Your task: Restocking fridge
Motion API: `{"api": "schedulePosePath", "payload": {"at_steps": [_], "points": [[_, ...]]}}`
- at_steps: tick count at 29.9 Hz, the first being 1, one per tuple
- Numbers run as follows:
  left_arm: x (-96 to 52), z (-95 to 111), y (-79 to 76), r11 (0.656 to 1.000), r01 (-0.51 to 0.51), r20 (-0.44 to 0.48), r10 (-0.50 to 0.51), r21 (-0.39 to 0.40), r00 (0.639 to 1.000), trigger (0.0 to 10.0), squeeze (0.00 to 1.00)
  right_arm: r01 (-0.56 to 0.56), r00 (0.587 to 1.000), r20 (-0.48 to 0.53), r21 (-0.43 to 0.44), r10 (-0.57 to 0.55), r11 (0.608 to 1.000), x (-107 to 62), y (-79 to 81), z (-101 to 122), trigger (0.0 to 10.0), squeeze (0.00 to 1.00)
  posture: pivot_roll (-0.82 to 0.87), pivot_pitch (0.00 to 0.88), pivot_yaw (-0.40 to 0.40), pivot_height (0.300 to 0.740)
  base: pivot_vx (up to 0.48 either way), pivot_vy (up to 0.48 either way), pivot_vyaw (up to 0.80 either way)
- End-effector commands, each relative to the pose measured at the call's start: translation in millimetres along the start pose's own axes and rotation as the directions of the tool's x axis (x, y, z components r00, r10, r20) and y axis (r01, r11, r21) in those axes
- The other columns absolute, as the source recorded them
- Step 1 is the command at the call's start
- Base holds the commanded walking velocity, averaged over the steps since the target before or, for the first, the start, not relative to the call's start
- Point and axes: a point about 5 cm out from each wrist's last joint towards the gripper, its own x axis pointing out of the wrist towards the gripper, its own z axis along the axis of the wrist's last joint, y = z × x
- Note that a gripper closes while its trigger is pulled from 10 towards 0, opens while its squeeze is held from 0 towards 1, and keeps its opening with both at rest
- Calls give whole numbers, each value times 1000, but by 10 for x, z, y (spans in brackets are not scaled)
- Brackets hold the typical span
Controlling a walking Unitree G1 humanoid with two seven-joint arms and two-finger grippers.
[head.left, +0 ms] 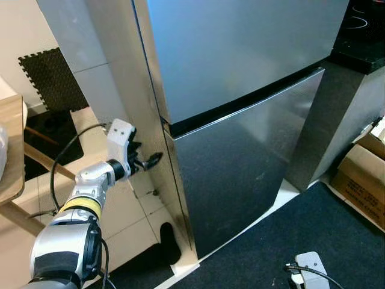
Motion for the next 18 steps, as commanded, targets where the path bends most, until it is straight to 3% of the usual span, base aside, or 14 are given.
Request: {"api": "schedulePosePath", "payload": {"at_steps": [1,3,11,13,15,18], "points": [[-86,-168,-33,995,95,-96,-96,-10,991,10000,0,-6,1000,0,3,6,1000,3,33,-2,10000,0,-117,85,63,726,0,0,0],[-172,-281,-61,982,190,-171,-186,3,967,10000,0,-5,1000,0,4,5,1000,3,32,-4,10000,0,-117,86,65,726,0,0,0],[-307,-336,-50,959,282,-190,-281,-20,941,10000,0,-8,1000,-3,2,8,1000,2,30,-8,10000,0,-117,86,65,726,0,0,0],[-282,-295,-46,966,258,-150,-255,1,955,10000,0,-8,1000,-3,2,8,1000,4,30,-4,10000,0,-117,86,65,726,0,0,0],[-200,-155,-6,992,118,-1,-118,34,993,10000,0,-8,1000,-1,2,8,1000,8,34,6,10000,0,-107,86,63,726,0,0,0],[-141,6,71,996,-85,182,90,-36,979,10000,0,-8,1000,3,3,8,1000,15,48,20,10000,0,-107,86,63,726,0,0,0]]}}
